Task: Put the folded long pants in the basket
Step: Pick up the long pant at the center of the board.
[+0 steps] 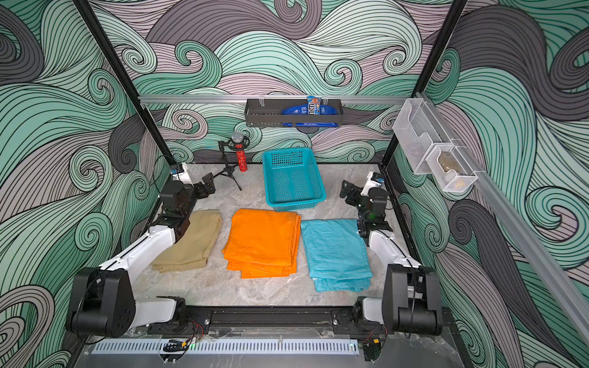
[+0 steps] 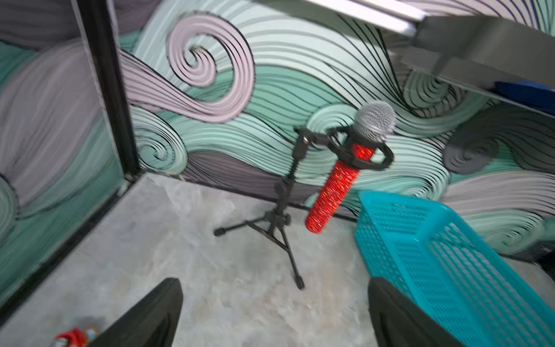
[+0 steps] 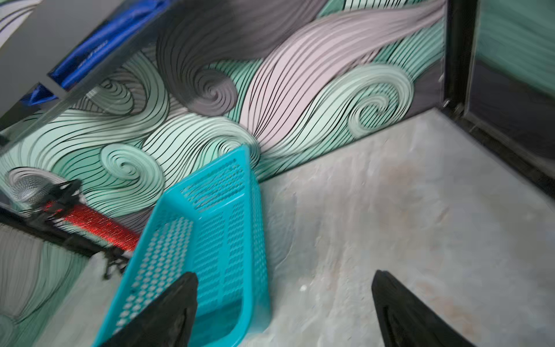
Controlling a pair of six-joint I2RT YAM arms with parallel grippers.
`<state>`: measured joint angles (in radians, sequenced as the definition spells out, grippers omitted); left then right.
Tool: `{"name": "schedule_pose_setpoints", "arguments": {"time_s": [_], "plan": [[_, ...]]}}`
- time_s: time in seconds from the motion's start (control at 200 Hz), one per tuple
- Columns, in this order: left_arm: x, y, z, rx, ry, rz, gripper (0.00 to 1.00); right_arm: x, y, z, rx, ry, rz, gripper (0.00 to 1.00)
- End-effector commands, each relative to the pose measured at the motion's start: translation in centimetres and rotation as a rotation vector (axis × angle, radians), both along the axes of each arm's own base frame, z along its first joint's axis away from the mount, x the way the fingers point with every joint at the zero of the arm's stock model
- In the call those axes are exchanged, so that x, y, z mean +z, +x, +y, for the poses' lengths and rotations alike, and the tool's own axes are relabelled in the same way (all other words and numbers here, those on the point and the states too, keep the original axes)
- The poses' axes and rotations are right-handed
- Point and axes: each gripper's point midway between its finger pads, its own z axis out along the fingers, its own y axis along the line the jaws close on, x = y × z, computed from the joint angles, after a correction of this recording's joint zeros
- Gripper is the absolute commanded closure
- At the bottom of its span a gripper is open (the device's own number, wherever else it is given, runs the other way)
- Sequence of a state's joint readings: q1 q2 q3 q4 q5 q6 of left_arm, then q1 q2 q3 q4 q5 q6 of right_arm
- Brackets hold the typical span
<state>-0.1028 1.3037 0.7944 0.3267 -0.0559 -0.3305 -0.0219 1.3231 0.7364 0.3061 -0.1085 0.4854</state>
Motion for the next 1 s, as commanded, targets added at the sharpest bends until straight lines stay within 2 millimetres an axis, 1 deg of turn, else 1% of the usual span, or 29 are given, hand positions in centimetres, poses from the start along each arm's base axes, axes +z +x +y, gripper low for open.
{"name": "schedule_pose_setpoints", "arguments": {"time_s": [0.0, 0.03, 0.09, 0.145, 0.215, 0.25, 0.33, 0.355, 0.425, 0.535, 0.73, 0.845, 0.931, 0.996], "plan": [[-7.5, -4.5, -3.6, -0.097, -0.188, 0.334, 0.02, -3.3, -4.9, 6.8, 0.143, 0.064, 0.262, 0.08], [-8.2, -5.4, -4.5, -0.122, -0.205, 0.353, 0.03, -3.2, -5.9, 8.7, 0.188, 0.078, 0.267, 0.08], [-9.0, -7.0, -5.9, -0.167, -0.219, 0.387, 0.03, -3.5, -8.3, 11.9, 0.242, 0.112, 0.304, 0.10], [-9.6, -8.3, -7.1, -0.201, -0.221, 0.420, 0.03, -4.3, -10.5, 14.5, 0.304, 0.124, 0.346, 0.11], [-10.0, -9.6, -8.5, -0.260, -0.214, 0.463, 0.03, -6.2, -13.3, 16.7, 0.346, 0.144, 0.423, 0.12], [-10.3, -10.2, -9.0, -0.284, -0.210, 0.486, 0.03, -7.3, -14.4, 17.5, 0.360, 0.148, 0.457, 0.13], [-11.0, -11.2, -9.1, -0.296, -0.202, 0.522, 0.03, -9.6, -15.9, 17.9, 0.359, 0.136, 0.523, 0.14], [-11.2, -11.4, -9.1, -0.299, -0.200, 0.528, 0.03, -10.2, -16.2, 17.8, 0.350, 0.140, 0.543, 0.14], [-11.5, -11.6, -9.3, -0.313, -0.205, 0.524, 0.03, -11.0, -16.4, 17.8, 0.349, 0.135, 0.568, 0.14], [-12.0, -11.6, -9.8, -0.335, -0.224, 0.529, 0.03, -12.0, -16.1, 18.0, 0.357, 0.100, 0.595, 0.14], [-13.1, -11.4, -10.0, -0.330, -0.241, 0.565, 0.03, -14.4, -16.1, 19.6, 0.414, 0.079, 0.693, 0.15], [-13.5, -11.2, -10.0, -0.328, -0.234, 0.569, 0.03, -15.6, -16.0, 19.7, 0.408, 0.062, 0.731, 0.15], [-13.7, -11.1, -9.9, -0.320, -0.225, 0.577, 0.03, -15.8, -15.9, 19.9, 0.414, 0.061, 0.738, 0.17], [-13.7, -11.0, -9.8, -0.317, -0.221, 0.582, 0.03, -15.1, -15.7, 20.1, 0.419, 0.068, 0.720, 0.19]]}}
